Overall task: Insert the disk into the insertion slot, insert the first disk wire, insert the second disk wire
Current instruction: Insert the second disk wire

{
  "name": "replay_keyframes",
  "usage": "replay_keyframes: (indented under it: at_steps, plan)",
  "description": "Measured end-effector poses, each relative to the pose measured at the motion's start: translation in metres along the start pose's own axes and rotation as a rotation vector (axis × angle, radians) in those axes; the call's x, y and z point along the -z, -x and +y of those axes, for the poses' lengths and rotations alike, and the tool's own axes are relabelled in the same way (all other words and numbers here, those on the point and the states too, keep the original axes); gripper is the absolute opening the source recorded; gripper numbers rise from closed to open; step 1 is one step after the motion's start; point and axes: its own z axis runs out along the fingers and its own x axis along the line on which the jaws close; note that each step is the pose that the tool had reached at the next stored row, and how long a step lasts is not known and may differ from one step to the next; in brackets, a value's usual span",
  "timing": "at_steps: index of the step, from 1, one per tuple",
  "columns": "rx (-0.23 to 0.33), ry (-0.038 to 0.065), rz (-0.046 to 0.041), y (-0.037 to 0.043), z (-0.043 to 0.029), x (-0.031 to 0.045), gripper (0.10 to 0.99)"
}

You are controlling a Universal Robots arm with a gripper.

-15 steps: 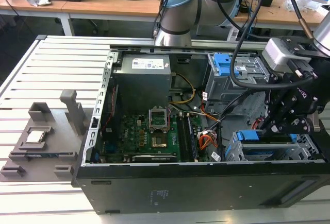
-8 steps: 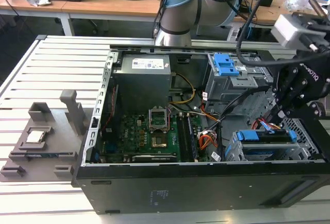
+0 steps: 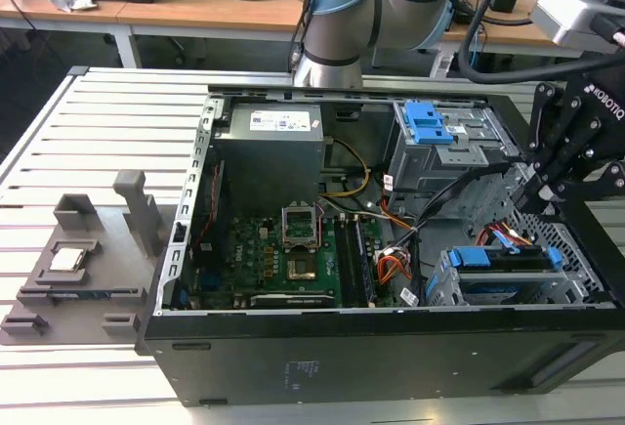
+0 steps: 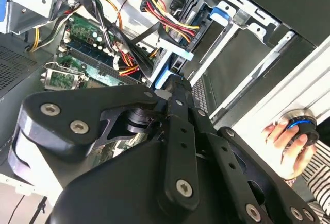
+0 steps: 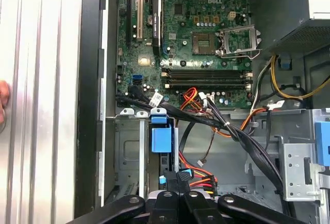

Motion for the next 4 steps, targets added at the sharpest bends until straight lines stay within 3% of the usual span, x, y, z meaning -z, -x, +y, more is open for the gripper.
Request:
replay_keyframes:
  at_steps: [4]
  plan:
    - [0.000, 0.000, -0.0002, 0.0000, 0.0000, 0.0000, 0.106]
